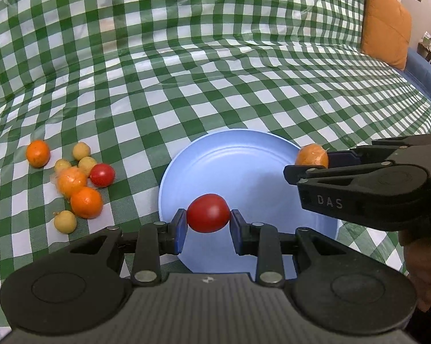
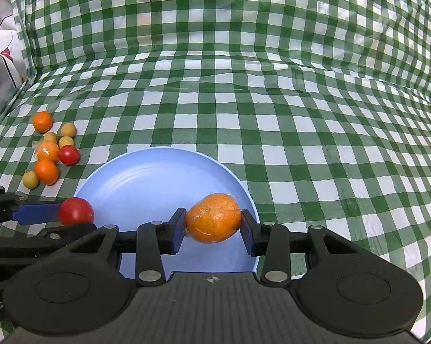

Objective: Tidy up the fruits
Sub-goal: 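Carry the tomato and orange in both grippers over the blue plate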

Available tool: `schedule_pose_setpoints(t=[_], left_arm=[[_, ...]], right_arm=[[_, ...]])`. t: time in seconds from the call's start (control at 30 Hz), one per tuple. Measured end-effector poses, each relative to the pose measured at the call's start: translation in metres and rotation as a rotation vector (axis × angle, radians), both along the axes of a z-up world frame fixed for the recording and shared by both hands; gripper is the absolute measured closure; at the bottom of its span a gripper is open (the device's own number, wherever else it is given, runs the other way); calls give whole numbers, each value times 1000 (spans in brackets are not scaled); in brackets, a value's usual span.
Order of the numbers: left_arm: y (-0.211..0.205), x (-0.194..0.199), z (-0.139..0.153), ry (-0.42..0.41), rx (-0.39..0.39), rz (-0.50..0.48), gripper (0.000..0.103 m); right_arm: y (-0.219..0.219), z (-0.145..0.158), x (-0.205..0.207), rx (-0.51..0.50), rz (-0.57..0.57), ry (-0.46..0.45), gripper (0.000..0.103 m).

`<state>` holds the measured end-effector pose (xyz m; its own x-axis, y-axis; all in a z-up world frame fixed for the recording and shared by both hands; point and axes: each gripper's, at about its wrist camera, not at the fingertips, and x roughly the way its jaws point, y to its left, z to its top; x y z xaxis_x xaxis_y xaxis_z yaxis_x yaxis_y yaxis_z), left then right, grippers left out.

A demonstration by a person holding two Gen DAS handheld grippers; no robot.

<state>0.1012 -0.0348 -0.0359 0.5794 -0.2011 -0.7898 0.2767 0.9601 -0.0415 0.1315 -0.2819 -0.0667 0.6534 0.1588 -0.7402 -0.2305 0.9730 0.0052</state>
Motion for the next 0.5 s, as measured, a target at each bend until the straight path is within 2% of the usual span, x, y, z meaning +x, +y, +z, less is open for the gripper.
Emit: schedule_pose_setpoints(t=[0.5], left_arm=[[-3,-2,1,-1,-14,1,68]], right_arm=[[-3,1,0,-2,3,-3,61]])
